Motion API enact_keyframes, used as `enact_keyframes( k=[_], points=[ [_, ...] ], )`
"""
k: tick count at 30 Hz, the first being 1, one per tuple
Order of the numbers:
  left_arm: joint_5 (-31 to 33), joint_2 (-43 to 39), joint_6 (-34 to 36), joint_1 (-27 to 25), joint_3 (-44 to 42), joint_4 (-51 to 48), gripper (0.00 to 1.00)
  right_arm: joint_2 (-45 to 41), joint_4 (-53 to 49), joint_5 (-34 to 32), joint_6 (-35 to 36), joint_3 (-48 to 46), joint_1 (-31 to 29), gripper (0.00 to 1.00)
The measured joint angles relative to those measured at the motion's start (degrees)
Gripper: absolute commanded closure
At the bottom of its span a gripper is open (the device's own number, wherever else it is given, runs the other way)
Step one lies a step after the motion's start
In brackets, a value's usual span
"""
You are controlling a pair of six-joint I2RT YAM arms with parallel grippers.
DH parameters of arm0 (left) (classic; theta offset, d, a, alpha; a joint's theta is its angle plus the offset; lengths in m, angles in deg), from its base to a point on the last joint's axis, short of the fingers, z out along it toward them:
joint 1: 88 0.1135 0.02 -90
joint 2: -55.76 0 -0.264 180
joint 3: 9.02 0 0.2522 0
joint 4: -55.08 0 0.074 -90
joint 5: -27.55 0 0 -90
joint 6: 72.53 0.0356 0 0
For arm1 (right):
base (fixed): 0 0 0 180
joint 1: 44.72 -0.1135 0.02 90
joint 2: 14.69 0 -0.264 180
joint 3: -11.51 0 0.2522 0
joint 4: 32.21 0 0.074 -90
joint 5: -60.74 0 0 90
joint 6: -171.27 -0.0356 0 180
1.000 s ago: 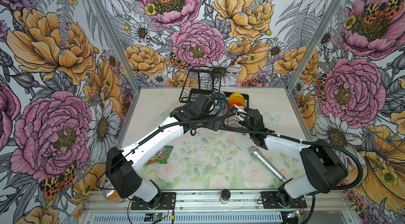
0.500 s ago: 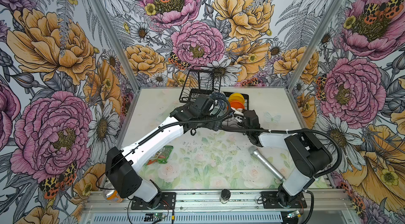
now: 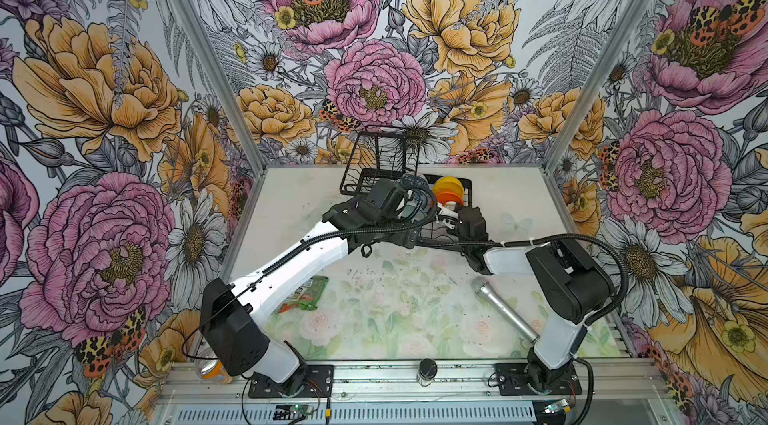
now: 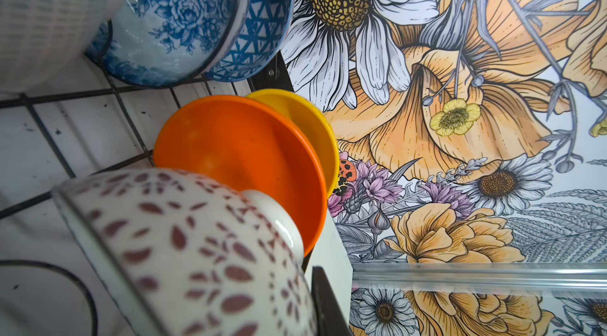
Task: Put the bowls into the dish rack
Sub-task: 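Lower the maroon-patterned bowl upright against the orange bowl and open the right gripper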
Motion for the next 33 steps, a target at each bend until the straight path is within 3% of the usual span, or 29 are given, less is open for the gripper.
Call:
enact_keyframes(
  k=[20,33],
  points=[
    [0.0,-1.0,-0.2,0.0,-0.5,0.0,0.01,0.0,-1.0,2.6,-3.1,-1.6,-1.0,1.00],
    [0.0,-1.7,-0.2,0.0,-1.2,0.2,0.01,-0.7,-2.1,1.8,-6.5,-1.6,-1.1,0.76]
  ],
)
